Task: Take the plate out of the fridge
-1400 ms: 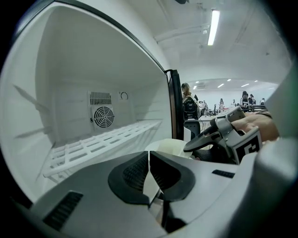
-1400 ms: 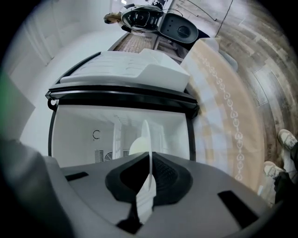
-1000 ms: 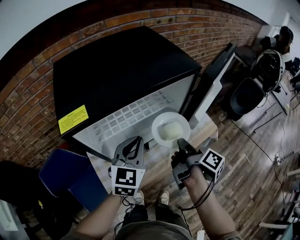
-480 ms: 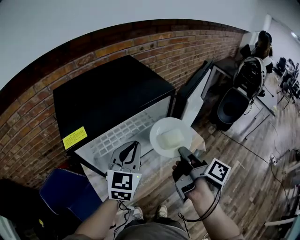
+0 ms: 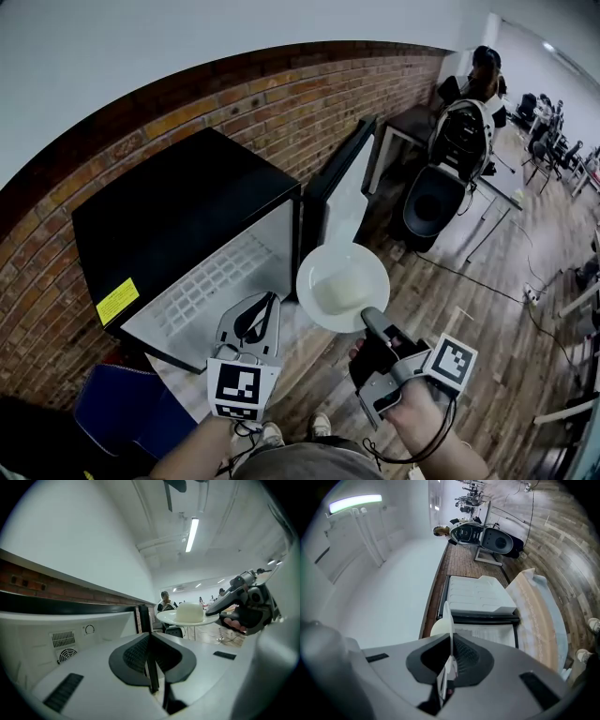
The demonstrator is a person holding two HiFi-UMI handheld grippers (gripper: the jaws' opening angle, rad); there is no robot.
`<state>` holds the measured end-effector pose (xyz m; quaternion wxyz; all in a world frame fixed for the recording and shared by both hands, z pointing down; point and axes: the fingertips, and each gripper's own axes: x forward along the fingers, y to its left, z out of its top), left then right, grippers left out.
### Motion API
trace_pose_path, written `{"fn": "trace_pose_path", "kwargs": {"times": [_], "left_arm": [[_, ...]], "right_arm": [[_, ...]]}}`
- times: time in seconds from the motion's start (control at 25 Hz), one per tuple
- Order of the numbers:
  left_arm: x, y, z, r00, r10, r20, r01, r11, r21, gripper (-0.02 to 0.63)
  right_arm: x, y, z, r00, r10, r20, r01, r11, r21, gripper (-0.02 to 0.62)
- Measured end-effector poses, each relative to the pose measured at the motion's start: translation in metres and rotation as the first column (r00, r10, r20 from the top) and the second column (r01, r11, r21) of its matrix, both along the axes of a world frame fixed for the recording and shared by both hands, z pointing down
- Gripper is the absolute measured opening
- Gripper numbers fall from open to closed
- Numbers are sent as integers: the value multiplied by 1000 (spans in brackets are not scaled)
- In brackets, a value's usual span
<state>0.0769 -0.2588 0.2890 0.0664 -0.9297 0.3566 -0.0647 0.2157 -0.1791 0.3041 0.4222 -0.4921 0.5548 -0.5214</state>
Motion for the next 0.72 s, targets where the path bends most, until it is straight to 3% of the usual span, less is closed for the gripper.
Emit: {"fn": "trace_pose_path", "kwargs": {"times": [0.48, 0.6, 0.72], "left_arm": [[41, 35, 20, 993, 115, 0, -115, 993, 7, 23], [44, 41, 29, 994, 111, 8, -111, 993, 28, 23], [45, 46, 44, 995, 103, 17, -103, 995, -1, 23]], "right_arm": [[22, 54, 48, 998, 52, -38, -54, 996, -74, 31], [25, 62, 66, 998, 57, -33, -61, 992, -109, 32], [27, 71, 81, 998, 63, -21, -65, 988, -138, 31]]}}
